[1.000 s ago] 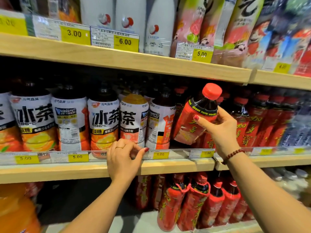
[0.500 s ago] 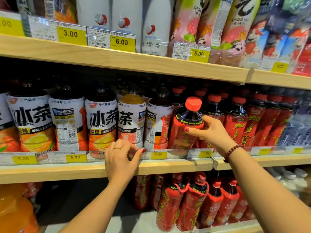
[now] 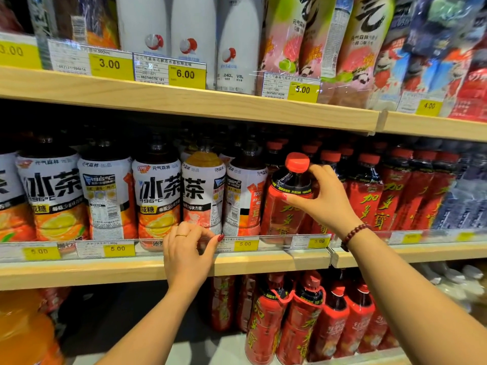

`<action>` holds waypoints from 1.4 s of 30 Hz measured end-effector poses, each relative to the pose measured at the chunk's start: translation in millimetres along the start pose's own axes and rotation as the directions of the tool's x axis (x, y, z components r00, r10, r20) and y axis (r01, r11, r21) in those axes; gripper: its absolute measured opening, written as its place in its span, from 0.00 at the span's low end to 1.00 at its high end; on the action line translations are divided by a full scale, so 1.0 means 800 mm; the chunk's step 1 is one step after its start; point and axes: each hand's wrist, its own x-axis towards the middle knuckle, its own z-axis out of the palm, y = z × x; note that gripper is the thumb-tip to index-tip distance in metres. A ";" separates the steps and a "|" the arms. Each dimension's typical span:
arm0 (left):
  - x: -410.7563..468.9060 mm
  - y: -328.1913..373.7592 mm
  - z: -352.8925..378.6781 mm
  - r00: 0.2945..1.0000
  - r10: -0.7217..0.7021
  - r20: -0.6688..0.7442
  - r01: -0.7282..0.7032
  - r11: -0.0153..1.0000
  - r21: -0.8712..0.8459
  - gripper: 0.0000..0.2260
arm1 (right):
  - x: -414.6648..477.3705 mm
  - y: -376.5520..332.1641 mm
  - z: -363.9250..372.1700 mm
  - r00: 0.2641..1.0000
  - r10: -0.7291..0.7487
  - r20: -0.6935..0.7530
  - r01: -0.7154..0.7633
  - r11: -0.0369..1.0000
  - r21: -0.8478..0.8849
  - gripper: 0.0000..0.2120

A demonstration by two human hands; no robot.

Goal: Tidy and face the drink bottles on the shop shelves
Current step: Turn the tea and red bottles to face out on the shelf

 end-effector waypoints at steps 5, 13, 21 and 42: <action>0.000 0.001 0.000 1.000 0.004 -0.005 -0.004 1.000 0.009 0.08 | 0.013 -0.003 0.004 0.980 0.146 -0.139 -0.117 0.974 0.195 0.20; -0.001 -0.002 0.004 0.999 0.028 -0.041 -0.026 0.999 0.031 0.08 | 0.048 0.005 0.015 0.978 0.184 -0.095 -0.175 0.980 0.098 0.12; -0.002 -0.004 0.005 0.997 0.050 -0.051 -0.047 0.997 0.063 0.08 | 0.072 -0.005 0.027 0.918 0.375 -0.129 -0.365 0.926 0.095 0.22; -0.001 -0.006 0.003 0.998 0.055 -0.025 -0.054 0.998 0.039 0.08 | 0.064 0.009 0.013 0.952 0.307 -0.018 -0.289 0.914 0.285 0.07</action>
